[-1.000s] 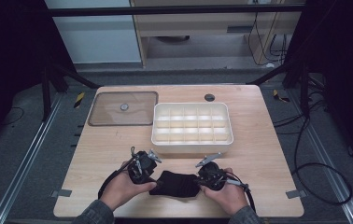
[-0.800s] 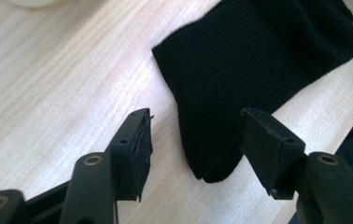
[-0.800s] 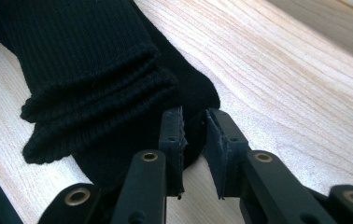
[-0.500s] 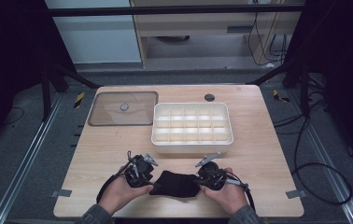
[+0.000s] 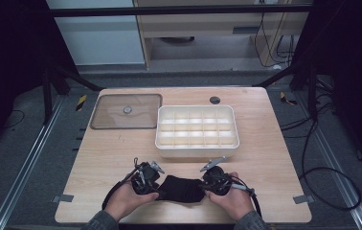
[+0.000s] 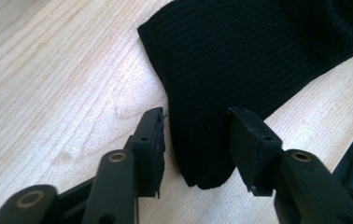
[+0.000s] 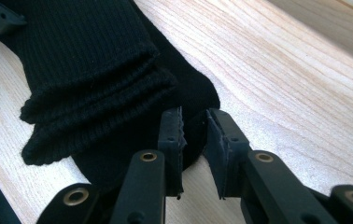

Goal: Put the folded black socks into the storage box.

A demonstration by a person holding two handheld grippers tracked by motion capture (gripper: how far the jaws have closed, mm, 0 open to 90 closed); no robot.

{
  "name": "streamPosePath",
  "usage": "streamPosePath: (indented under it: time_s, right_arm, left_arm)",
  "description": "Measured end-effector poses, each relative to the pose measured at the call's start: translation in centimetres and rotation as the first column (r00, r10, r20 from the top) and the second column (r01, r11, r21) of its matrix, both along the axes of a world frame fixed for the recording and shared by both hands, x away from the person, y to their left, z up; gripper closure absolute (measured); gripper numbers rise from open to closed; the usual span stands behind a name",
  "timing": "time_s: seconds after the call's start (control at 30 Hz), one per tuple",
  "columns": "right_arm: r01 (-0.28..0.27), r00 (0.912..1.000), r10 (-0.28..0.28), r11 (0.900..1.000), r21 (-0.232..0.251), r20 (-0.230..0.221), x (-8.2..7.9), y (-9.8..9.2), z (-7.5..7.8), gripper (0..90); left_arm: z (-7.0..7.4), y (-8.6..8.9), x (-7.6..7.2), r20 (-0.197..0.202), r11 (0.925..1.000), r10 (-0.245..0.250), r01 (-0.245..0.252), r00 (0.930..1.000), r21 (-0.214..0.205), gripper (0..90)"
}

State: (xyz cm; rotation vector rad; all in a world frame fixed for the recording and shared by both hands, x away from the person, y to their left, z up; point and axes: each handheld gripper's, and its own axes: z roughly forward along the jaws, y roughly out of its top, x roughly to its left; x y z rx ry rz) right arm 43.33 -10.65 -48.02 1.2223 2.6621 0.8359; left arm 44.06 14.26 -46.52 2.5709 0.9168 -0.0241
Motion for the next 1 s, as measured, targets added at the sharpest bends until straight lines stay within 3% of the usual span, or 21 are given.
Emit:
streamPosePath:
  time_s: [0.5, 0.77, 1.0]
  right_arm:
    - [-0.002, 1.0000, 0.003, 1.0000, -0.003, 0.003, 0.0, 0.0, 0.0, 77.0]
    - [-0.013, 0.9999, 0.013, 0.9999, 0.000, 0.002, -0.1, 0.1, 0.1, 85.3]
    - [-0.019, 0.9998, 0.019, 0.9998, 0.005, 0.005, -0.1, 0.2, 0.1, 86.5]
  left_arm:
    - [-0.4, 0.0, -0.2, 0.000, 0.9996, -0.010, 0.010, 0.9999, -0.025, 77.0]
    - [0.2, 0.0, -0.1, 0.035, 1.0000, -0.006, 0.006, 0.9994, -0.005, 79.0]
    - [1.1, 0.2, 0.1, 0.059, 1.0000, -0.009, 0.009, 0.9982, -0.003, 79.0]
